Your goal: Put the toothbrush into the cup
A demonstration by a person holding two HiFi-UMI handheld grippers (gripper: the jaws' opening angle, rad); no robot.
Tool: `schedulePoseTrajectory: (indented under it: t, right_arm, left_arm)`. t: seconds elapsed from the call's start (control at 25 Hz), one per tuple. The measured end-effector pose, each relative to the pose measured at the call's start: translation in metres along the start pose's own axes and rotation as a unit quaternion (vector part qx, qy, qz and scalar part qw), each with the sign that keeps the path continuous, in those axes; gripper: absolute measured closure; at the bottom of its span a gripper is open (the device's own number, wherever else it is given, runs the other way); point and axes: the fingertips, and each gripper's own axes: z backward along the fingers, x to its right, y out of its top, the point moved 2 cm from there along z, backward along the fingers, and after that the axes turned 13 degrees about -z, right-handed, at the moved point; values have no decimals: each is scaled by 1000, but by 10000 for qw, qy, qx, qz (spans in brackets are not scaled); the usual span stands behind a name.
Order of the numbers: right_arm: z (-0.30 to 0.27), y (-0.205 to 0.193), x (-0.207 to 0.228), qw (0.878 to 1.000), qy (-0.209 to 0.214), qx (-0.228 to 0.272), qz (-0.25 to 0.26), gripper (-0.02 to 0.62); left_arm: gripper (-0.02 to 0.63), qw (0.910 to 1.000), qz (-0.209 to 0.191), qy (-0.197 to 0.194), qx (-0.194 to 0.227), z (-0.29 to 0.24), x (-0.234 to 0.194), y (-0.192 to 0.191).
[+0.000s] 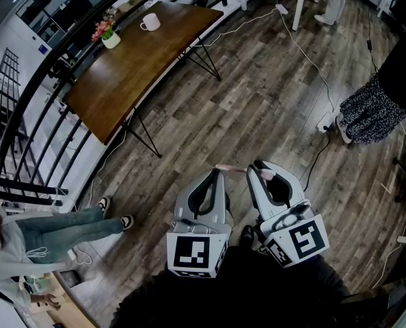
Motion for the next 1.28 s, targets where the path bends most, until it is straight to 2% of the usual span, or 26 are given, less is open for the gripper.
schedulePoseTrajectory:
  t: [0.32,0.48,0.68,0.92,1.28]
  right_arm:
    - [-92,27,9,9998,51,90,190,545]
    - [-133,44,-2,9990,148,192,371,545]
    - [-171,52,-10,9977,157,337,572,545]
    - [-195,56,-11,9966,47,429,702,545]
    - [-224,69,26,9980,-159,350,496,545]
  left_arm:
    - [598,9995,2,56,320,-62,-74,20]
    - [598,9986,71,148,509,-78,-115,38]
    - [598,9969,47,181,758,-94,-153,41]
    - [598,9956,41,57,931,-110,-171,41]
    - [598,9979,57,-111,636,-157,-177,44]
